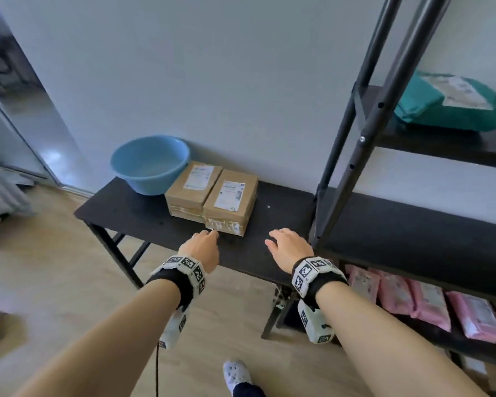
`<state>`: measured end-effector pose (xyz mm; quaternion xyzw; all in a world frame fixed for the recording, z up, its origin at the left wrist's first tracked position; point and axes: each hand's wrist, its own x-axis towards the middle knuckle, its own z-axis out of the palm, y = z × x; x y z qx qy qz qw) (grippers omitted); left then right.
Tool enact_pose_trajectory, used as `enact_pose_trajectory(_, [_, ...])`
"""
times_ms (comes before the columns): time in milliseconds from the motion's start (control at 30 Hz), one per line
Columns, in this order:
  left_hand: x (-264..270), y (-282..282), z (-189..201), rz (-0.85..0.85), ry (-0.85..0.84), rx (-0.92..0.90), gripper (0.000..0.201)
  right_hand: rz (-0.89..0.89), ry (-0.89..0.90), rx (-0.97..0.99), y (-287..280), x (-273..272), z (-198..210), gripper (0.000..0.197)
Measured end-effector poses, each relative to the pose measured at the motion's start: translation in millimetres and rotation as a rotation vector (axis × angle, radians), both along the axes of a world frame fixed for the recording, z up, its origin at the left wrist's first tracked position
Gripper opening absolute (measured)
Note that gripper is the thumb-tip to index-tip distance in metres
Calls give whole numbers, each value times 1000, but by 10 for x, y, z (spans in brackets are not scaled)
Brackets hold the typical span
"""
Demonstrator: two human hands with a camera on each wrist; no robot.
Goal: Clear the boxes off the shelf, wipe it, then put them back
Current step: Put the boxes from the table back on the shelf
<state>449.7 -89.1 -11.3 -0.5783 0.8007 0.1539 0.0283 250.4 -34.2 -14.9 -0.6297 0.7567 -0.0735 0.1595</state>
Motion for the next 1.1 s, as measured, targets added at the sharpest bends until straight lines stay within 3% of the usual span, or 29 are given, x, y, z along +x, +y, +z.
enact_pose_trajectory(133, [76,-532,-147,90,21,8,36,-54,-127,77,-669,82,-250,40])
enact_pose_trajectory(233, [32,-968,-294,200,62,79,32,-195,-315,131,-1141,92,-464,44])
enact_pose_trajectory(400, [-91,-1544,-582,403,295,224,42,-377,-656,177,-1711,66,-771,59])
enact_pose_trajectory(567, [-120,-1673,-721,535,519,257,40,-462,-917,172,-1779,59,-902,56])
enact_pose_trajectory(767, [-84,-1336,-610,524,651,366,36,-443,-995,232,-1380,42,-724,45])
enact_pose_trajectory(1000, [99,-366,-500,544,765,466,37,-518,-1089,209,-251,132,-495,38])
enact_pose_trajectory(1100, [126,139,-448,500,778,496,26,-529,-1069,169,340,95,-406,37])
